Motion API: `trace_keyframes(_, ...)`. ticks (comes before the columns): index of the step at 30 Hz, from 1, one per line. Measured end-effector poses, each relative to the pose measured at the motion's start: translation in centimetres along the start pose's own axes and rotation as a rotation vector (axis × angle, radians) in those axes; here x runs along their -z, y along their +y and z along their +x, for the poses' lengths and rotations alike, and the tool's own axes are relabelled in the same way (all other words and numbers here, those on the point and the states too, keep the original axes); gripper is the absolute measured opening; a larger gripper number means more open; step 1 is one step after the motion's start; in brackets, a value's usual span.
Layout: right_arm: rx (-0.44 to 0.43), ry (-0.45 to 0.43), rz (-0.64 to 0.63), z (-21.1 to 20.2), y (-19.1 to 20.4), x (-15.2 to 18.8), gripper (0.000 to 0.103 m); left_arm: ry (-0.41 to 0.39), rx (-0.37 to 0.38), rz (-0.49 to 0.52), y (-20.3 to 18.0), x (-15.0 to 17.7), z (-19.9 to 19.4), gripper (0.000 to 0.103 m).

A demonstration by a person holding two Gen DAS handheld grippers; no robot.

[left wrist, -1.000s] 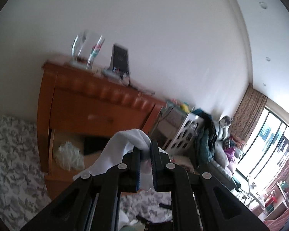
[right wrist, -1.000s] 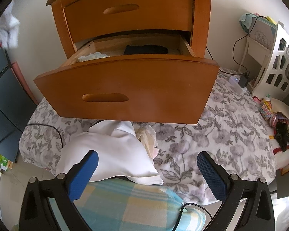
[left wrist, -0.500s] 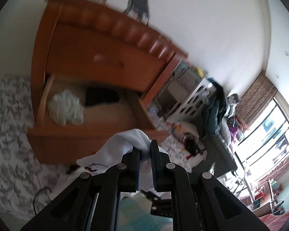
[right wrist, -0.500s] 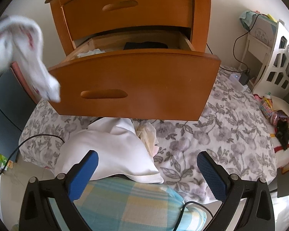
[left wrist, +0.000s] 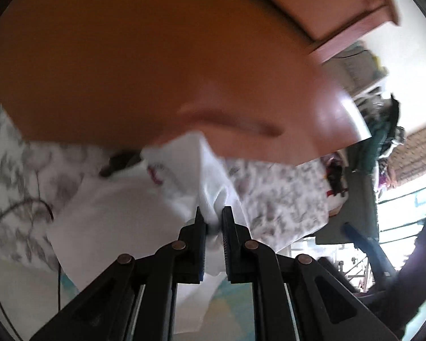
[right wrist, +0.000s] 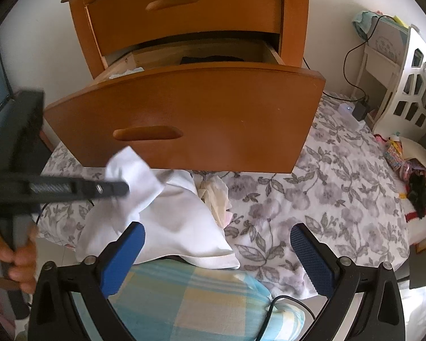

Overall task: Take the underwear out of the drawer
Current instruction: 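Lower the sock onto the pile and open the left tool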

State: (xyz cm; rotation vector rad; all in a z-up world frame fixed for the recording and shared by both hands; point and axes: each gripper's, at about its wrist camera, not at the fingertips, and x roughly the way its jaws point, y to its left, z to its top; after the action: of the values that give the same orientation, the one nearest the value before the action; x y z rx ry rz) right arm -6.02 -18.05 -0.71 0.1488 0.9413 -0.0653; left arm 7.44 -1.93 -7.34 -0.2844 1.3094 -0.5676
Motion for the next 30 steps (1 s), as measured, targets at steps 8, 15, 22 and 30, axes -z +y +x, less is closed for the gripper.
trace_keyframes(8,-0.002,0.010,-0.009,0.3,0.2,0.2,0.103,0.031,-0.036,-0.052,1.5,0.6,1.5,0.012)
trace_keyframes(15,0.001,0.013,-0.010,0.4,0.3,0.1,0.103,0.039,-0.039,-0.073,1.7,0.6,1.8,0.028)
trace_keyframes(22,0.007,0.017,-0.009,0.6,0.3,0.1,0.103,0.026,-0.007,-0.067,1.3,0.5,0.1,0.055)
trace_keyframes(30,0.004,0.015,-0.014,0.5,0.4,0.1,0.103,-0.069,-0.053,-0.062,1.5,0.2,-3.7,0.069)
